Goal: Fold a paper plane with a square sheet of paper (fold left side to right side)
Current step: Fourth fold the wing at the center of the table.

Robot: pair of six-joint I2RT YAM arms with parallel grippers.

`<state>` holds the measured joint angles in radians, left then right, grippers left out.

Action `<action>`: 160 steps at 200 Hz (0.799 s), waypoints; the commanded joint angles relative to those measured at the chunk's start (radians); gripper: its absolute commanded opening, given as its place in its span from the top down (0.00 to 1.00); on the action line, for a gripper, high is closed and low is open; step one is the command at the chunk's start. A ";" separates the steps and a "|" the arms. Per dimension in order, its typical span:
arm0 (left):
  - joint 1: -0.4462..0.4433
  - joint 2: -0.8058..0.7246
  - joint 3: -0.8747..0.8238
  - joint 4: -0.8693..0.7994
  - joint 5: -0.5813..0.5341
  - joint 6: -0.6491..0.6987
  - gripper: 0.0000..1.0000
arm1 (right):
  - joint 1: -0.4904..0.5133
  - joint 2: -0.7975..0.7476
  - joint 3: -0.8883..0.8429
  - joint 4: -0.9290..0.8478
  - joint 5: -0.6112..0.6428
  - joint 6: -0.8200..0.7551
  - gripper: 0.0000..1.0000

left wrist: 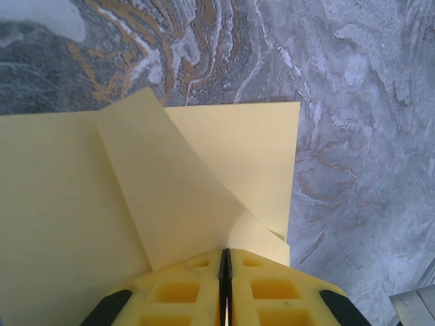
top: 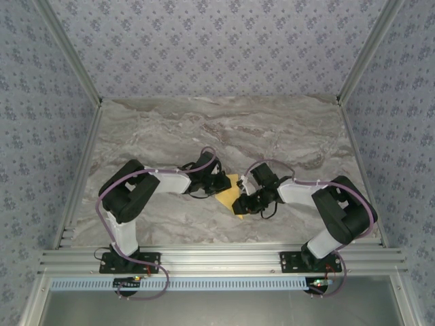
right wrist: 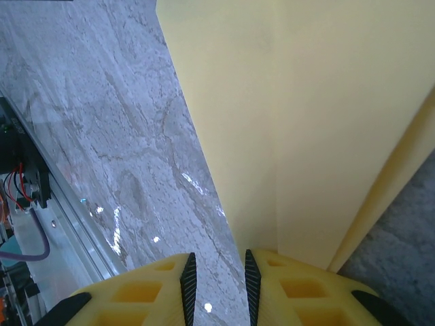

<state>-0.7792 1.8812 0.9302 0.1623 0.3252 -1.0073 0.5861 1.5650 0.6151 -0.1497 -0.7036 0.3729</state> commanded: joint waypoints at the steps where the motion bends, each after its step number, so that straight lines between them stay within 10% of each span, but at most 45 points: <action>1: -0.007 0.052 -0.037 -0.115 -0.046 0.006 0.90 | 0.015 0.000 -0.031 -0.075 -0.017 -0.007 0.70; 160: -0.006 0.061 -0.035 -0.126 -0.056 0.000 0.92 | 0.020 -0.102 -0.090 -0.209 -0.026 -0.044 0.76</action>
<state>-0.7803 1.8812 0.9302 0.1616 0.3260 -1.0077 0.5983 1.5059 0.5518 -0.2314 -0.7261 0.3462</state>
